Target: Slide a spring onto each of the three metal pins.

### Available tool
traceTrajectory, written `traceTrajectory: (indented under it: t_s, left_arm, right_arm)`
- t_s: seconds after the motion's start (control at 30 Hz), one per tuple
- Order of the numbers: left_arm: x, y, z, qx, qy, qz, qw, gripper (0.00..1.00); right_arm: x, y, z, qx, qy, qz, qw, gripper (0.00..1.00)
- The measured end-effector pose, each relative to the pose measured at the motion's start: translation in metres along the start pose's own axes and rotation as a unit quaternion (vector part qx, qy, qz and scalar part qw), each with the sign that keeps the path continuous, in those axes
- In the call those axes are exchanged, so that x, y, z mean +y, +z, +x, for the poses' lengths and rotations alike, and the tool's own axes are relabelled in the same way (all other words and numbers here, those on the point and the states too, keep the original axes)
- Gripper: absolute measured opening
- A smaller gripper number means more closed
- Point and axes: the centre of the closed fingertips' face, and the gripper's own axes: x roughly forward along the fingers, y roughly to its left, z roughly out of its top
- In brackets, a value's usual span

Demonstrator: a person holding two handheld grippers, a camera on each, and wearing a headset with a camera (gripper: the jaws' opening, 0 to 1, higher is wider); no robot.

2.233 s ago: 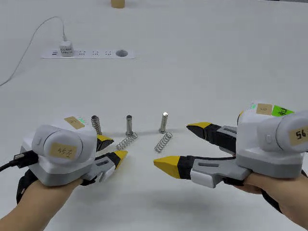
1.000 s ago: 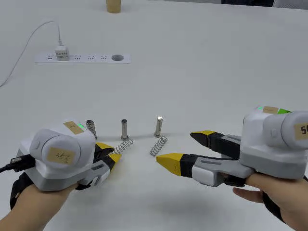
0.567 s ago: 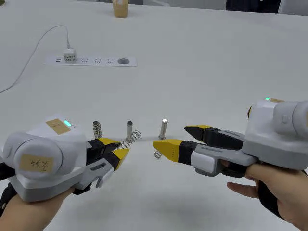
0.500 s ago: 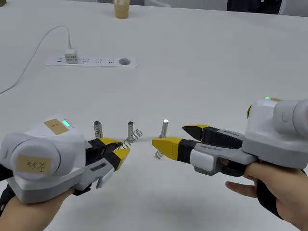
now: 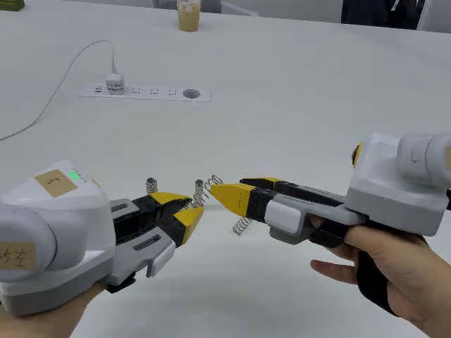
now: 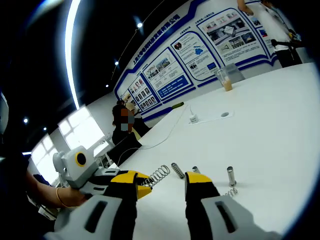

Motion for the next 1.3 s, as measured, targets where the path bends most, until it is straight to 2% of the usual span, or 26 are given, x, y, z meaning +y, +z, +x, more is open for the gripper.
traceTrajectory:
  t_s: [0.27,0.4,0.53,0.73,0.97,1.1,1.3]
  left_arm:
    - [-0.003,0.01,-0.007,-0.025,-0.006,0.0,0.9997,0.1]
    - [-0.006,0.017,-0.01,-0.039,-0.012,0.003,0.9992,0.1]
    - [-0.01,0.023,-0.012,-0.057,-0.019,0.003,0.9982,0.1]
    - [-0.015,0.028,-0.014,-0.069,-0.029,0.007,0.9972,0.1]
    - [-0.015,0.03,-0.015,-0.071,-0.029,0.007,0.997,0.1]
    - [-0.014,0.029,-0.016,-0.067,-0.029,0.004,0.9973,0.1]
    - [-0.013,0.024,-0.016,-0.053,-0.026,0.004,0.9982,0.11]
  right_arm:
    - [0.012,0.005,0.005,-0.019,0.024,0.056,0.9979,0.3]
    - [0.018,0.008,0.008,-0.031,0.04,0.09,0.9946,0.27]
    - [0.021,0.008,0.009,-0.031,0.048,0.102,0.9932,0.24]
    - [0.027,0.011,0.01,-0.036,0.064,0.124,0.9896,0.17]
    - [0.031,0.012,0.011,-0.038,0.074,0.135,0.9874,0.14]
    - [0.036,0.013,0.012,-0.041,0.088,0.145,0.9846,0.12]
    - [0.039,0.011,0.014,-0.037,0.092,0.127,0.9869,0.11]
